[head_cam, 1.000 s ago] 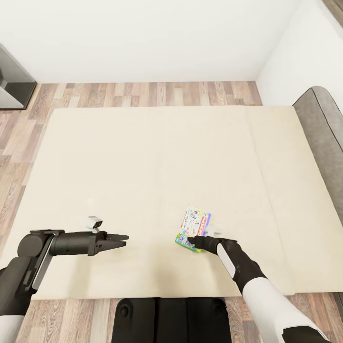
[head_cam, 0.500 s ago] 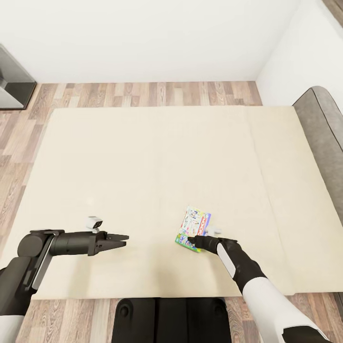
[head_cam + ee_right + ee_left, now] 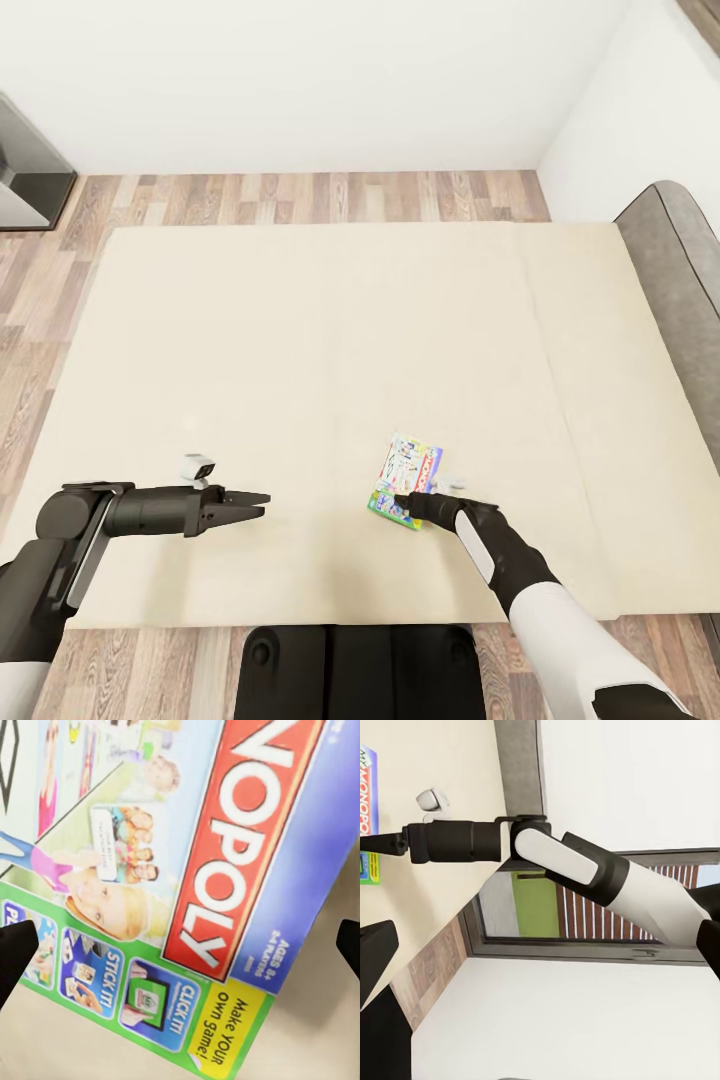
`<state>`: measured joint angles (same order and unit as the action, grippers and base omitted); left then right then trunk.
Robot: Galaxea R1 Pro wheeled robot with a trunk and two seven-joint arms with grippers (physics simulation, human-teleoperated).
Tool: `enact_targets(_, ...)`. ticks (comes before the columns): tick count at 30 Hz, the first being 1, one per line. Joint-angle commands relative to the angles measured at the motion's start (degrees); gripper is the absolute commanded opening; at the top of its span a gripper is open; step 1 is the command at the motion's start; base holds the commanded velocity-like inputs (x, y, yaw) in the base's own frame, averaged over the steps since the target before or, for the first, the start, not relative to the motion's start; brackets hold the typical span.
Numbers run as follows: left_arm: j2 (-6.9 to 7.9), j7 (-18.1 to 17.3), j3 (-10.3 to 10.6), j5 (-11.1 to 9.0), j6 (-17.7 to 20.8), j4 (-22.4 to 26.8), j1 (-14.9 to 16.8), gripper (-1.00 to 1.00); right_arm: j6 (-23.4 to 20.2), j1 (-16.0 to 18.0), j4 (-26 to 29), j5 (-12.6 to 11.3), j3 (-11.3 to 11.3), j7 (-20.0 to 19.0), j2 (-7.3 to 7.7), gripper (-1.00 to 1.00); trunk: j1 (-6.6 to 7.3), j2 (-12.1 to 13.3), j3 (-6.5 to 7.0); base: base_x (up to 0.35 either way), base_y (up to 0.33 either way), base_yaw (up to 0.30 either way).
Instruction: Put all the toys in the child's room - the three board games (two on the bed and one on the table), the two jigsaw puzzles on the table, and the tennis ball on the table - inside the toy box on the table in the child's room.
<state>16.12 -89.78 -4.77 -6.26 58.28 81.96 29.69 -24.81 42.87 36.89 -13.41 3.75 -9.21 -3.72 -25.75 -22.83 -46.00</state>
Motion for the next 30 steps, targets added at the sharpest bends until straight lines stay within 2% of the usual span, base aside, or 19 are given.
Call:
enact_targets(1, 0.03, -0.2, 0.0, 0.0, 0.6, 0.0, 0.0, 1.00, -0.3, 0.0, 0.1, -0.1, 0.0, 0.0, -0.02, 1.00, -0.03, -0.1, -0.06, 0.000, 0.000, 0.000)
enact_targets(7, 0.05, -0.2, 0.0, 0.0, 0.6, 0.0, 0.0, 1.00, -0.3, 0.4, 0.1, -0.3, -0.1, 0.0, -0.04, 1.00, -0.03, -0.1, -0.06, 0.000, 0.000, 0.000)
enact_targets(25, 0.17, -0.2, -0.1, -0.1, 0.6, -0.2, 0.0, 1.00, -0.9, 5.6, -0.3, -0.5, -0.1, 0.1, 0.19, 1.00, -0.03, -0.1, -0.06, 0.000, 0.000, 0.000)
enact_targets(30, 0.20, -0.2, -0.1, -0.1, 0.6, -0.2, 0.0, 1.00, -1.0, 6.7, -1.6, -0.5, -0.1, 1.9, 0.20, 1.00, -0.03, -0.1, -0.06, 0.000, 0.000, 0.000)
